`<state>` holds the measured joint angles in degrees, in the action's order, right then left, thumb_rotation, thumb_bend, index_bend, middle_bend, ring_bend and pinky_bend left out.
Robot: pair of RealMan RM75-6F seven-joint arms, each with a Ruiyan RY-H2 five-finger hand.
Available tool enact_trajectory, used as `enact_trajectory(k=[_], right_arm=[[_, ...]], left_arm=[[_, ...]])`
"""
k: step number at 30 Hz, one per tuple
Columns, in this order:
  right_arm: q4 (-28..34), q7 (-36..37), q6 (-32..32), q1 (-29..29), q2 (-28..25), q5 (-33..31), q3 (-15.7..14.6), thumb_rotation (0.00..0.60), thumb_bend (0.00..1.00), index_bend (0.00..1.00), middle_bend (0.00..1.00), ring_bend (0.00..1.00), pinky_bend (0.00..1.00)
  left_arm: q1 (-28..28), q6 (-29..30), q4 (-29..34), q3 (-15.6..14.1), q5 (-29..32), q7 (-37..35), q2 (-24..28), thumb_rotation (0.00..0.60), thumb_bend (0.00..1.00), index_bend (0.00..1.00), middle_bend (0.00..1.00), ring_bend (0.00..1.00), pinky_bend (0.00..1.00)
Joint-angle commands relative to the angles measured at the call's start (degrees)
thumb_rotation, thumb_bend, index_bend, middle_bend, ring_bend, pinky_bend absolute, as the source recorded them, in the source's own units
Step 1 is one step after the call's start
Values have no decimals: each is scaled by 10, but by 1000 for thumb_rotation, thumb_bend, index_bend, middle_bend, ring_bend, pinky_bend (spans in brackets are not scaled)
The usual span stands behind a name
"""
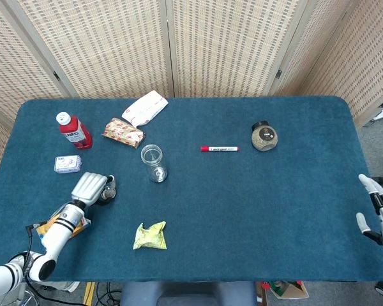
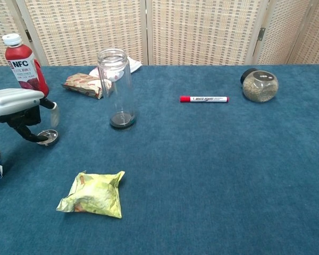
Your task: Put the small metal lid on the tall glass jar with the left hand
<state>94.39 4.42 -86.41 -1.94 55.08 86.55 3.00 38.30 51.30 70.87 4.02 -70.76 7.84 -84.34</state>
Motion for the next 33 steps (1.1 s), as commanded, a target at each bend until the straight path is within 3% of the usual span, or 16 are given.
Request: enact_trajectory(k=[1, 16, 33], right_arm=[[0, 0, -1, 1, 0, -1, 0, 600, 420, 49, 147, 26, 126], [-5, 4, 2, 2, 1, -4, 1, 600, 421, 49, 146, 26, 126], [-10, 6, 9, -1, 4, -6, 2, 600, 421, 49, 146, 26, 126]], left_arm=[[2, -4, -7, 3, 2, 0, -5, 600, 290, 506, 993, 965, 1000], [4, -23, -26, 7, 9, 8, -16, 600, 393, 558, 998, 967, 1000], [5, -32, -37, 11, 17, 16, -21, 600, 402, 589, 1000, 971, 1000]])
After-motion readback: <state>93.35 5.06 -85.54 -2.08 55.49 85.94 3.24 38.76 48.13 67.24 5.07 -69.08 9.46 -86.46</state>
